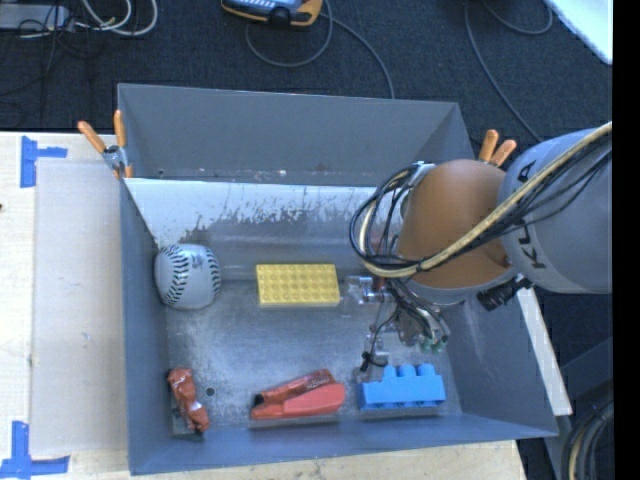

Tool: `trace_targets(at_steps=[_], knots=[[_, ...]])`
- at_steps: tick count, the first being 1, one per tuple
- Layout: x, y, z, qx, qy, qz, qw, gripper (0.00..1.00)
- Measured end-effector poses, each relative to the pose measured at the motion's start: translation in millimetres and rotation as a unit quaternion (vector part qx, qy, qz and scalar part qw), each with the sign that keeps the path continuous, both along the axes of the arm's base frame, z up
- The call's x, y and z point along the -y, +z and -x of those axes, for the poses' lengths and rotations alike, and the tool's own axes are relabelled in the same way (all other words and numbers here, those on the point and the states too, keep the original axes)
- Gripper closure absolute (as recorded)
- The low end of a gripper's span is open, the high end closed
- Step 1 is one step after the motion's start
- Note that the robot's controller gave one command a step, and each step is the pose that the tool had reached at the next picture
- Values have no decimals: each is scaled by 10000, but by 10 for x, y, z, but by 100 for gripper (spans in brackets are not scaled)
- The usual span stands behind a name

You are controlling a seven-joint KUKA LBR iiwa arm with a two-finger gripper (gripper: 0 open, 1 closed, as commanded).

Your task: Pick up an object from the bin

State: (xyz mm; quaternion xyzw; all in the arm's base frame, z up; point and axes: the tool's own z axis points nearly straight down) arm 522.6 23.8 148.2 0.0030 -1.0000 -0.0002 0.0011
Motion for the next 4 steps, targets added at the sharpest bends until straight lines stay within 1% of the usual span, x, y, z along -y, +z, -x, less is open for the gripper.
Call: trace_targets(at_steps=[1,2,3,4], knots=[[-530,-763,356,-23,99,-12,9999,100],[-529,-763,356,-23,95,-13,10000,100],[-466,-394,429,-61,74,-8,10000,100],[-523,210,346,-54,-182,-6,9998,100]])
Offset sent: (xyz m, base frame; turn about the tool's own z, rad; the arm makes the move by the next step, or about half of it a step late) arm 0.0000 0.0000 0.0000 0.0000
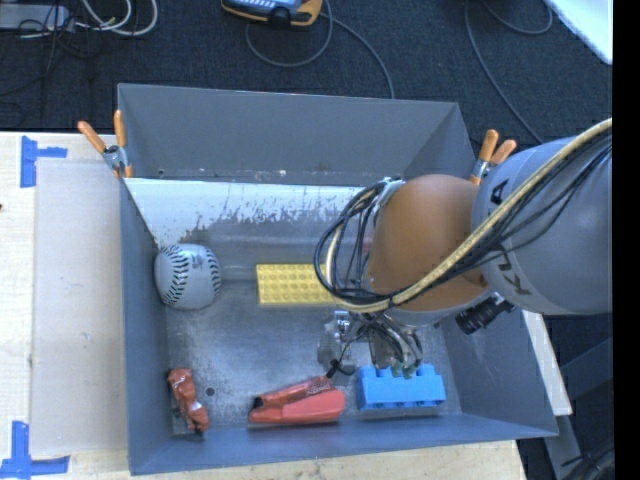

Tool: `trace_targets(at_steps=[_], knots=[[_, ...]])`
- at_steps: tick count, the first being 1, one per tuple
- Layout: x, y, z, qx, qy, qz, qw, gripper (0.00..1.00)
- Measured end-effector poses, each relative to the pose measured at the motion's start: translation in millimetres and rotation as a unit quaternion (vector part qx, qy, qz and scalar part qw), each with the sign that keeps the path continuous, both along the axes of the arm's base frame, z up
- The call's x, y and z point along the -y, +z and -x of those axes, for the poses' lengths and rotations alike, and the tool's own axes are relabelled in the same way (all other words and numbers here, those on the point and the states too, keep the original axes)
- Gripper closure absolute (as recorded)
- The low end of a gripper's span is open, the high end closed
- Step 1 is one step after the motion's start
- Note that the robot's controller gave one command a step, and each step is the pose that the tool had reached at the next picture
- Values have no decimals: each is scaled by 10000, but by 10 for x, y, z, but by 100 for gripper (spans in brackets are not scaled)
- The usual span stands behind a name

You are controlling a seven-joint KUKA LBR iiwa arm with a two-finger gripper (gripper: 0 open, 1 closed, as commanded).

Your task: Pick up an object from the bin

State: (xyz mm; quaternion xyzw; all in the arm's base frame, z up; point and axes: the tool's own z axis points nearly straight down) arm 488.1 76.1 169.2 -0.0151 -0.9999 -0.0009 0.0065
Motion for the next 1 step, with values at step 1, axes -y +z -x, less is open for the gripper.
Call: trace_targets(at_steps=[1], knots=[[-41,219,-11,-17,16,1,10000,0]])
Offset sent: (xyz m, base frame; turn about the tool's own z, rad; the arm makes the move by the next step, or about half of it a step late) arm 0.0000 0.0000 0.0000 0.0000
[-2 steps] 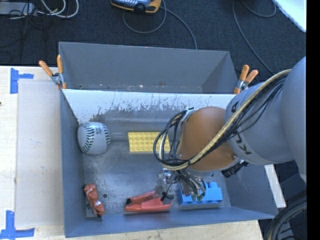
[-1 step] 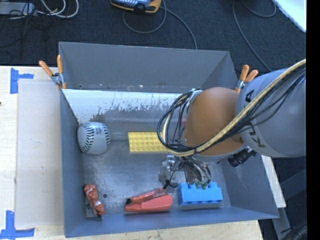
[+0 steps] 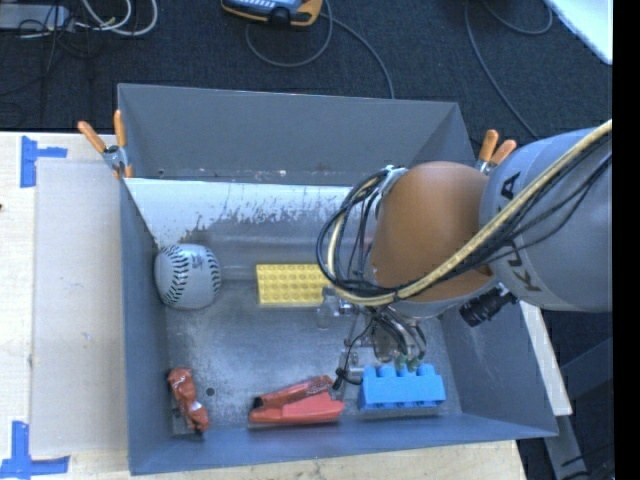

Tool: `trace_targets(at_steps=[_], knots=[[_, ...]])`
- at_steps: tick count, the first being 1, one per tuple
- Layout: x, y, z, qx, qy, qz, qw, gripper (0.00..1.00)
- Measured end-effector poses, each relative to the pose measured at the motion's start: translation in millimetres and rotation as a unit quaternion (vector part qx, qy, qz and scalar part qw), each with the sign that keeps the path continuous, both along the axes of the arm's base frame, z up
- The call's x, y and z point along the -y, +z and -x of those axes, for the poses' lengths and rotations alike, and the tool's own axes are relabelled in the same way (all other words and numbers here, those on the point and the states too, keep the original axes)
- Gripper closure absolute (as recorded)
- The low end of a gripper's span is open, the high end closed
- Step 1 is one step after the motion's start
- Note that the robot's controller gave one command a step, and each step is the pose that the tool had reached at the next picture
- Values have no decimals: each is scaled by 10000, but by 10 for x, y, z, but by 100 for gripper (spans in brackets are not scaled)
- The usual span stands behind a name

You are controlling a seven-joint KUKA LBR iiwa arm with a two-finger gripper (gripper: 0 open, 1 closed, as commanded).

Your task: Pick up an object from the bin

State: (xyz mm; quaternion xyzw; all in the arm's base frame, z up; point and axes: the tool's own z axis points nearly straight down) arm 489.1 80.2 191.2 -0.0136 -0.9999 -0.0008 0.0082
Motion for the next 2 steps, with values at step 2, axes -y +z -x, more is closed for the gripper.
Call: trace_targets(at_steps=[2], knots=[[-21,-250,0,39,272,-8,9996,0]])
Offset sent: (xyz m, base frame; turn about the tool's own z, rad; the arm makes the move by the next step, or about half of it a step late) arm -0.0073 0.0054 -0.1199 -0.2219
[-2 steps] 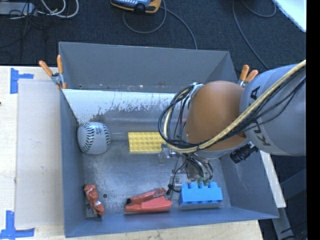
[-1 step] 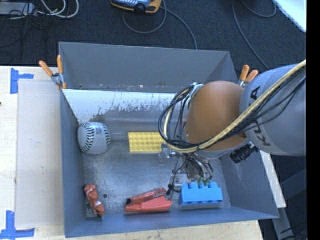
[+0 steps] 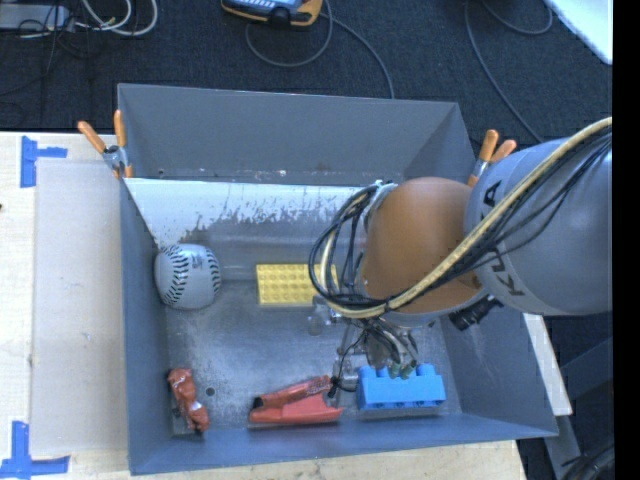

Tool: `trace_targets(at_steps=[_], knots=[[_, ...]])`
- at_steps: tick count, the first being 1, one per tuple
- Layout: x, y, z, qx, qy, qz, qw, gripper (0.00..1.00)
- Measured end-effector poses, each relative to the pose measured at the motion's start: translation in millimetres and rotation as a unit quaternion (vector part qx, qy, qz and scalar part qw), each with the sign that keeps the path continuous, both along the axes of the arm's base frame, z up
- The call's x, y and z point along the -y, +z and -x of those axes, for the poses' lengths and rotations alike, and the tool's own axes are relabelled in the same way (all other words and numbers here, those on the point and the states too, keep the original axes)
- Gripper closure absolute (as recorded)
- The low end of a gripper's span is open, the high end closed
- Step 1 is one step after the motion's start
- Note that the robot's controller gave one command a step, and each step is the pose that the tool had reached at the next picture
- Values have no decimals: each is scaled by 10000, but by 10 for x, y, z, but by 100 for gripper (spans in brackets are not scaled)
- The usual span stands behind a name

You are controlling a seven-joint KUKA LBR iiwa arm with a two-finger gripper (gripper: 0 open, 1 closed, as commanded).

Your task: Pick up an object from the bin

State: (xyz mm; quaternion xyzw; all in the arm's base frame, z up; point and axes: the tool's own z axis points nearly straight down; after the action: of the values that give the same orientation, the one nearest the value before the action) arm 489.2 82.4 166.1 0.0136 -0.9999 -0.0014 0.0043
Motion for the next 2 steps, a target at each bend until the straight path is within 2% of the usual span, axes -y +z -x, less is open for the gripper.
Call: trace_targets(at_steps=[1,2], knots=[[-14,-538,65,-28,1089,-10,9940,0],[-140,-962,-16,-12,873,-7,9962,100]])
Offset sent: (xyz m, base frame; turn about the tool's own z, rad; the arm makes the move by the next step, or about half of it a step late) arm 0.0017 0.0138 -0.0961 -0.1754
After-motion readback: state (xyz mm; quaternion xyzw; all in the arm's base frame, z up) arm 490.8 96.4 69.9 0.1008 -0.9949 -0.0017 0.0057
